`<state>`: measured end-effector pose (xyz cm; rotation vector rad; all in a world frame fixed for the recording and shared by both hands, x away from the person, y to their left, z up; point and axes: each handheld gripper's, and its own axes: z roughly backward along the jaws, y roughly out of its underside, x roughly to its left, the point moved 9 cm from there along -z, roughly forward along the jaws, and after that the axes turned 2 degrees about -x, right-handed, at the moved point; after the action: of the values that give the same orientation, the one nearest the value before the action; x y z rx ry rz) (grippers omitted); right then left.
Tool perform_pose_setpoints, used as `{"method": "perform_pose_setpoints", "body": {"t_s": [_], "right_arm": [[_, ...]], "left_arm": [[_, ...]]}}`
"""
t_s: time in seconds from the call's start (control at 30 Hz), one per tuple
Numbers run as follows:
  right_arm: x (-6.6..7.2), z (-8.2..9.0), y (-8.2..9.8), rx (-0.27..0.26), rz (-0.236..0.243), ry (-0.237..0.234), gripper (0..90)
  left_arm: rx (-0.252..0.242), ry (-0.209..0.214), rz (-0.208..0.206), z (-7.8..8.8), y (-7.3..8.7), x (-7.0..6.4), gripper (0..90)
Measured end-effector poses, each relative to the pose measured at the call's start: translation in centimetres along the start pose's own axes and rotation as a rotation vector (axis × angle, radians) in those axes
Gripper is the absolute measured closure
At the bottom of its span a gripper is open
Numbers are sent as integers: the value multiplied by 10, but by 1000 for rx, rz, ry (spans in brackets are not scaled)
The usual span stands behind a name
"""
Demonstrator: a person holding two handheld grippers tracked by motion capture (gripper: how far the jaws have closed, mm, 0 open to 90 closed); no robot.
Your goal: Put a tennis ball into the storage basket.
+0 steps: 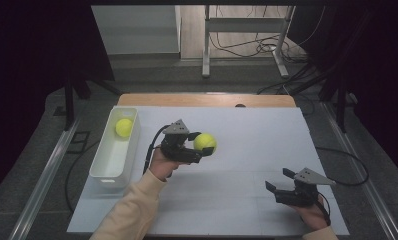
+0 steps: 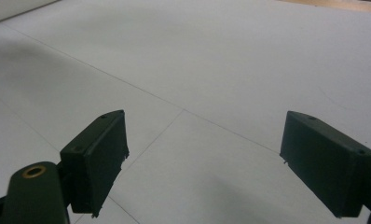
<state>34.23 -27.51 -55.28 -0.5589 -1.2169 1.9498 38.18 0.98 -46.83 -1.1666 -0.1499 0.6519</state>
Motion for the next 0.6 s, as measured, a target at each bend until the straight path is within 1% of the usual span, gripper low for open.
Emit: {"method": "perform_pose_setpoints", "body": {"t_s": [0.13,0.27,0.5,0.6], "right_arm": [[0,0,0,0,0,-1,153],[0,0,0,-2,0,-1,153],[0,1,0,-5,-1,-3,152],[0,0,0,-2,1,-2,153]], "left_arm": [[-4,-15,8,3,0,5,253],[-8,-33,7,8,-1,9,253],[-15,-44,11,14,-2,14,253],[-26,-51,17,18,-3,16,253]]}}
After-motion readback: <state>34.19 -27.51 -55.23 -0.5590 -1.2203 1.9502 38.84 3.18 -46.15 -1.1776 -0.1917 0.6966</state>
